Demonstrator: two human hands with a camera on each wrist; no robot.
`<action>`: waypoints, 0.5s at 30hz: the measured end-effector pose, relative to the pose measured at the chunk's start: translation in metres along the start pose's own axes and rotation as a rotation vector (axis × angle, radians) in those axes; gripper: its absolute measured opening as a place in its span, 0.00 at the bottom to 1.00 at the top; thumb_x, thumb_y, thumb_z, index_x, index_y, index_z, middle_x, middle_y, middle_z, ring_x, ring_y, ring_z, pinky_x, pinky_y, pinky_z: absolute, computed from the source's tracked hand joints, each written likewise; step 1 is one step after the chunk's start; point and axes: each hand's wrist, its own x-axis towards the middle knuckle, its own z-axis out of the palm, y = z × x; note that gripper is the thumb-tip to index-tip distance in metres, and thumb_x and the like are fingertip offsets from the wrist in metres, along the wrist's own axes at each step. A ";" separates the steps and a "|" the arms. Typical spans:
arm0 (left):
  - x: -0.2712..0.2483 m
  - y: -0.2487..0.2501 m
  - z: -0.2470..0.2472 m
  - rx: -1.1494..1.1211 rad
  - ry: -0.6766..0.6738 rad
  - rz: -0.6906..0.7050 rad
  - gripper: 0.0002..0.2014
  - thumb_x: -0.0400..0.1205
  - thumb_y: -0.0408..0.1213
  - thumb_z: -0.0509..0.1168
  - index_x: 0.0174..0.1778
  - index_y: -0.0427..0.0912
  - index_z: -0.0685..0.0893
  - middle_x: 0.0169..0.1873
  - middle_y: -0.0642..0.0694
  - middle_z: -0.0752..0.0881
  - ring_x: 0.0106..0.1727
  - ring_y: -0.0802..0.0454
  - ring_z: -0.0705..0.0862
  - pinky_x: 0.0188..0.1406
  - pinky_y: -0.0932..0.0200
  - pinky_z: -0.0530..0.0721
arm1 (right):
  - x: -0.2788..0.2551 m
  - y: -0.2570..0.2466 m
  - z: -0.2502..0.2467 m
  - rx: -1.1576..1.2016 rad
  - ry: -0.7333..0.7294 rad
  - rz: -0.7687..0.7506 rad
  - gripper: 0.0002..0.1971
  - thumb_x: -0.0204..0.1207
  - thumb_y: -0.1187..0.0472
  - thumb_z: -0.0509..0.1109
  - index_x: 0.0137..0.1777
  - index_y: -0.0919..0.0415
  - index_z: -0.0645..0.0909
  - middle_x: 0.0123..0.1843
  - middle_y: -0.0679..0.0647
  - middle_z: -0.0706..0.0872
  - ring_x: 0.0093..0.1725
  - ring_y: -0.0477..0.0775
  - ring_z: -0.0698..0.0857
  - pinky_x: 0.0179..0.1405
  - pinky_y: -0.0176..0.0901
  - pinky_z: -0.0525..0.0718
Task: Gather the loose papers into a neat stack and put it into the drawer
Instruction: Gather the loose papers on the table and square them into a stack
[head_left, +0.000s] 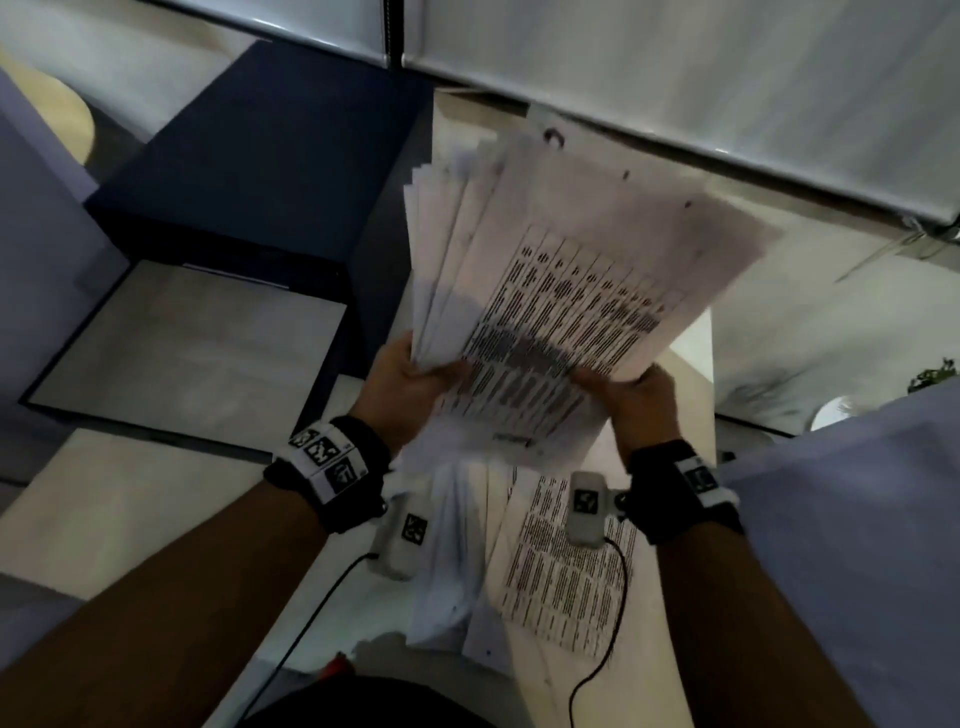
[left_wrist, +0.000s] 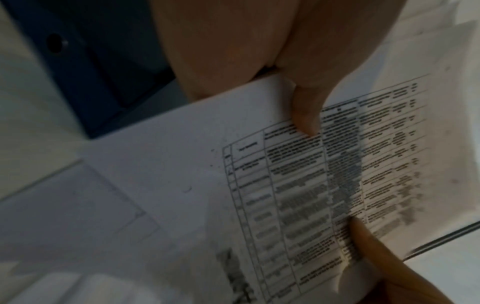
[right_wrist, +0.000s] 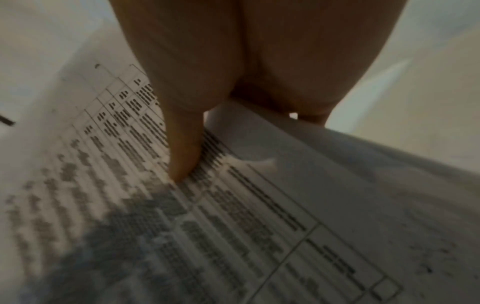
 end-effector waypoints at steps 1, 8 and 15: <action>0.002 0.009 0.002 -0.031 0.020 0.030 0.15 0.78 0.23 0.71 0.61 0.34 0.85 0.53 0.39 0.90 0.54 0.48 0.90 0.52 0.55 0.88 | -0.003 -0.016 -0.003 0.041 0.035 -0.054 0.21 0.61 0.63 0.85 0.55 0.66 0.87 0.52 0.58 0.92 0.51 0.57 0.91 0.54 0.54 0.89; -0.003 -0.006 0.005 -0.008 0.082 0.022 0.19 0.75 0.25 0.75 0.61 0.43 0.85 0.53 0.52 0.89 0.55 0.58 0.90 0.53 0.59 0.88 | -0.025 -0.004 0.015 0.056 0.088 -0.050 0.18 0.62 0.67 0.84 0.52 0.59 0.87 0.51 0.50 0.92 0.46 0.47 0.91 0.45 0.37 0.89; 0.000 -0.047 0.016 0.143 0.072 -0.138 0.07 0.79 0.36 0.73 0.52 0.47 0.87 0.45 0.53 0.89 0.42 0.67 0.88 0.49 0.64 0.87 | -0.032 0.123 -0.016 -0.695 0.129 0.480 0.46 0.68 0.49 0.80 0.82 0.59 0.61 0.81 0.60 0.69 0.77 0.66 0.71 0.76 0.59 0.71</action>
